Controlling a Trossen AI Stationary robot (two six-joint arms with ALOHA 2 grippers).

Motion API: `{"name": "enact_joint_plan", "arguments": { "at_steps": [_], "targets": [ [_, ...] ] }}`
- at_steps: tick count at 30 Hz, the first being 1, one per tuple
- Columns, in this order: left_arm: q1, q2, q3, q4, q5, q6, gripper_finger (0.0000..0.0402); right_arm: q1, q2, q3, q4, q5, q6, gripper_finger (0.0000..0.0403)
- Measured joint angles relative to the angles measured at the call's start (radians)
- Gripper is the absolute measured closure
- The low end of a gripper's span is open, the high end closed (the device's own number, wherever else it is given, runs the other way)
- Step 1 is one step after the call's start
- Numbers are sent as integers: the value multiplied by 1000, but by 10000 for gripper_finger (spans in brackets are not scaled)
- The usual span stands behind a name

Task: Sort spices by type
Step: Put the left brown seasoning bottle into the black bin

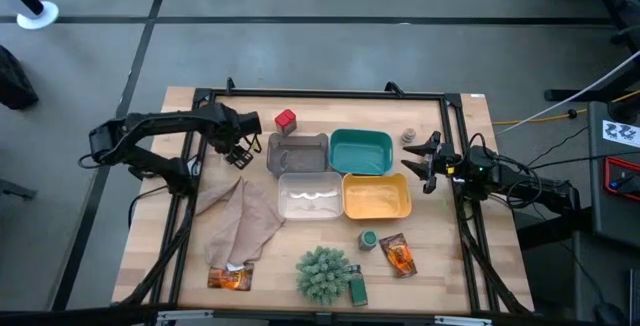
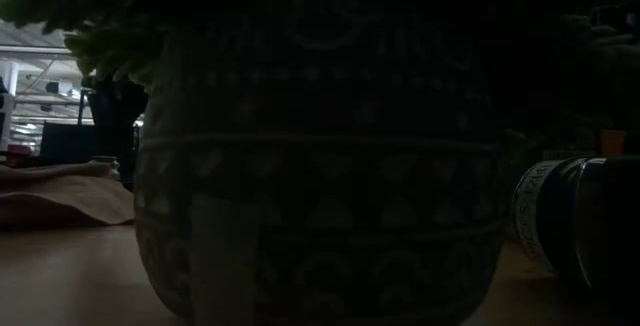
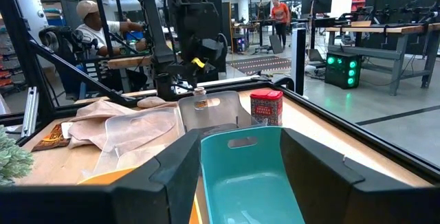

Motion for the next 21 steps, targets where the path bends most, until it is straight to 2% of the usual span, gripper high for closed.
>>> {"name": "enact_joint_plan", "arguments": {
  "at_steps": [9, 13, 21],
  "targets": [
    [79, 36, 0, -1, 51, 21, 205, 0, 0, 0, 0, 0, 0, 203],
    [104, 55, 0, 1, 105, 29, 205, 0, 0, 0, -1, 0, 0, 203],
    [127, 111, 0, 2, 115, 31, 205, 0, 0, 0, -1, 0, 0, 203]
  ]
}}
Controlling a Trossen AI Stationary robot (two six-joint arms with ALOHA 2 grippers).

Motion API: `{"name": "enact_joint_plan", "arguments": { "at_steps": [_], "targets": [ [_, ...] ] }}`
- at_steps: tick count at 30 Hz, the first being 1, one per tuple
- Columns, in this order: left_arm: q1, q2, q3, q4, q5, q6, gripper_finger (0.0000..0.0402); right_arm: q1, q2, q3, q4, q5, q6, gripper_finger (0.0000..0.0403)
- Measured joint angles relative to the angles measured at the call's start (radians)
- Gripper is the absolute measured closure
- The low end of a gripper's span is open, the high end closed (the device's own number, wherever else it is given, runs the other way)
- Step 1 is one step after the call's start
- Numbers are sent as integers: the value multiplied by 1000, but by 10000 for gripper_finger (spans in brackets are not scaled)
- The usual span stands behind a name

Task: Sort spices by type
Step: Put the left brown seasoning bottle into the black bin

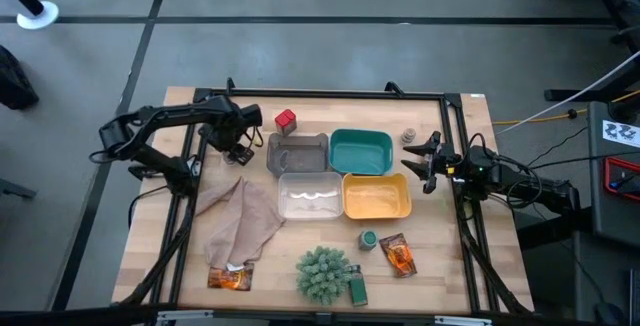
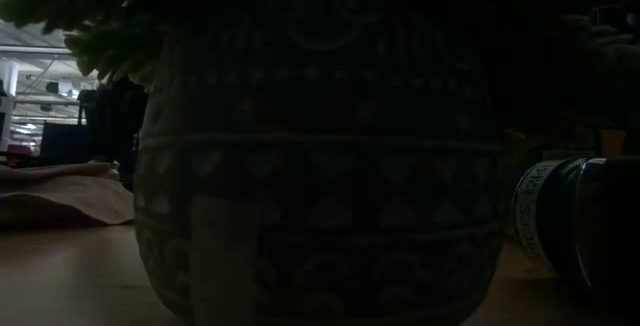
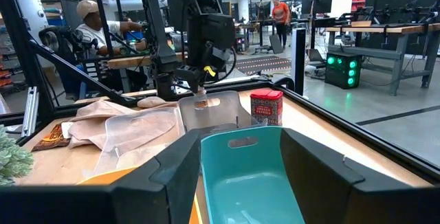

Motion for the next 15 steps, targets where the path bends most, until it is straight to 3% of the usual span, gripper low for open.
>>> {"name": "enact_joint_plan", "arguments": {
  "at_steps": [15],
  "targets": [
    [5, 106, 2, 30, 0, 54, 208, 0, 0, 0, 0, 0, 0, 203]
  ]
}}
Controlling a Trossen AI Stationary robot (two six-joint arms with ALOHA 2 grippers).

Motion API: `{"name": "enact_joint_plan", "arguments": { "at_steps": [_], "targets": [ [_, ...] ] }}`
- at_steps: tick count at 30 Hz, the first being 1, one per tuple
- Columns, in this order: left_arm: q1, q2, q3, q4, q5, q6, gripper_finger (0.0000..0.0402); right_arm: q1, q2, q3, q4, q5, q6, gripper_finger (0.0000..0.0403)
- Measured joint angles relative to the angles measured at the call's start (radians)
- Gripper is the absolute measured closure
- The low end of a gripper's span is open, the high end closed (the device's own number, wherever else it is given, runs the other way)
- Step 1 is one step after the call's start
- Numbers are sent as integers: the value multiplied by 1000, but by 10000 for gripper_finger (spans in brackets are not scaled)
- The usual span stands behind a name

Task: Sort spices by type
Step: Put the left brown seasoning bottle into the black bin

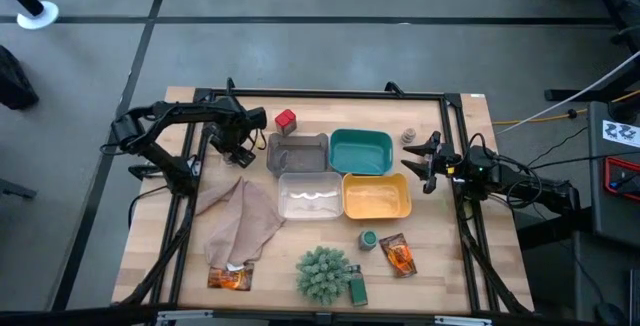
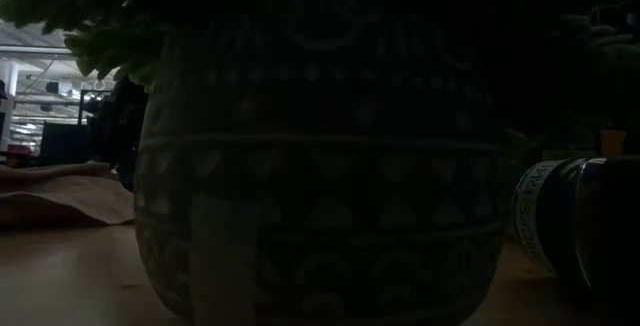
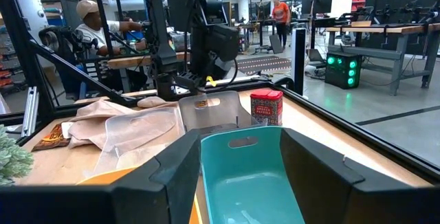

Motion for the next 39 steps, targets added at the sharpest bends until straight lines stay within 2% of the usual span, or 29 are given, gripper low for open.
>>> {"name": "enact_joint_plan", "arguments": {
  "at_steps": [6, 12, 15, 29, 39],
  "targets": [
    [0, -17, -1, -1, -2, 29, 248, 0, 0, 0, 0, 0, 0, 203],
    [0, -58, -3, 1, 2, 46, 251, 0, 0, 0, 0, 0, 0, 203],
    [0, -83, -3, -19, 2, 47, 271, 0, 0, 0, 1, 0, 0, 203],
    [0, -235, -3, -61, 7, 41, 273, 0, 0, 0, 1, 0, 0, 203],
    [0, -328, -2, 7, 200, 40, 273, 0, 0, 0, 2, 0, 0, 203]
  ]
}}
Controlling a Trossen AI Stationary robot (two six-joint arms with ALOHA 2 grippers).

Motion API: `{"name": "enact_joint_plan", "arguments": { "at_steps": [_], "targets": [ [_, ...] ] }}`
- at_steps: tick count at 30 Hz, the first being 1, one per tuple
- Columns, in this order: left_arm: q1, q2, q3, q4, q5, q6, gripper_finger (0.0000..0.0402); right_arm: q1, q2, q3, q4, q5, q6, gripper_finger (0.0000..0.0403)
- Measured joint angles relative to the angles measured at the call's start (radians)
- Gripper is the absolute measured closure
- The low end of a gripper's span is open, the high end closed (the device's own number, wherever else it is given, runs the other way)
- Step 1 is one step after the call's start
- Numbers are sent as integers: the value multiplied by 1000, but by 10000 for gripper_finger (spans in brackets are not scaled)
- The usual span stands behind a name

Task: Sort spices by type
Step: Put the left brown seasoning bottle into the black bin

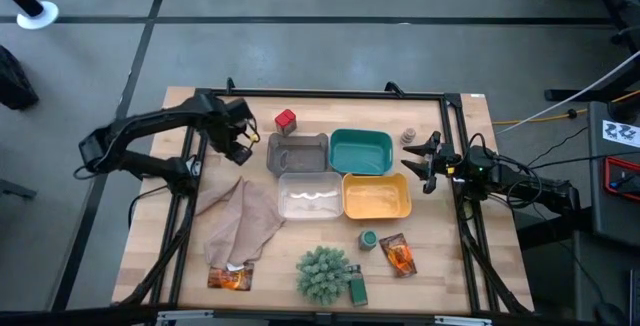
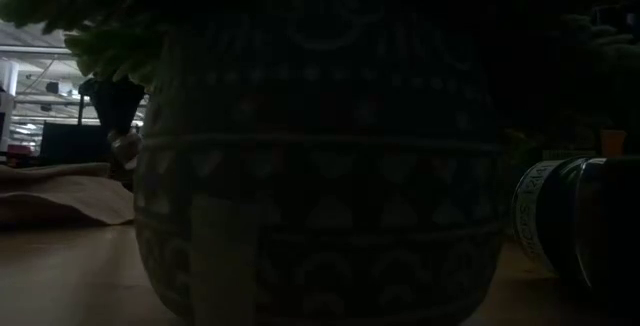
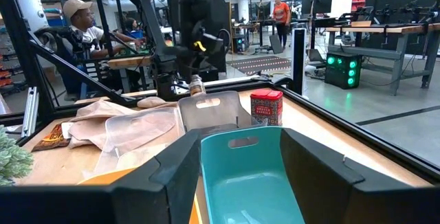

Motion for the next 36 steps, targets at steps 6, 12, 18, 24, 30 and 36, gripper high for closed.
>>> {"name": "enact_joint_plan", "arguments": {
  "at_steps": [6, 12, 18, 24, 30, 36],
  "targets": [
    [0, -50, 19, 6, 109, 0, 273, 0, 0, 0, 0, 0, 0, 203],
    [0, -70, 55, 114, 154, -63, 274, 0, 0, 0, 1, 0, 0, 203],
    [-34, -49, 56, 297, 163, -77, 274, 0, 0, 0, 1, 0, 0, 203],
    [-109, 2, 56, 488, 163, -27, 274, 0, 0, 0, 1, 0, 0, 203],
    [-174, 77, 68, 603, 158, 85, 274, 0, 0, 0, 1, 0, 0, 203],
    [-219, 173, 158, 552, 79, 269, 275, 0, 0, 0, 1, 0, 0, 203]
  ]
}}
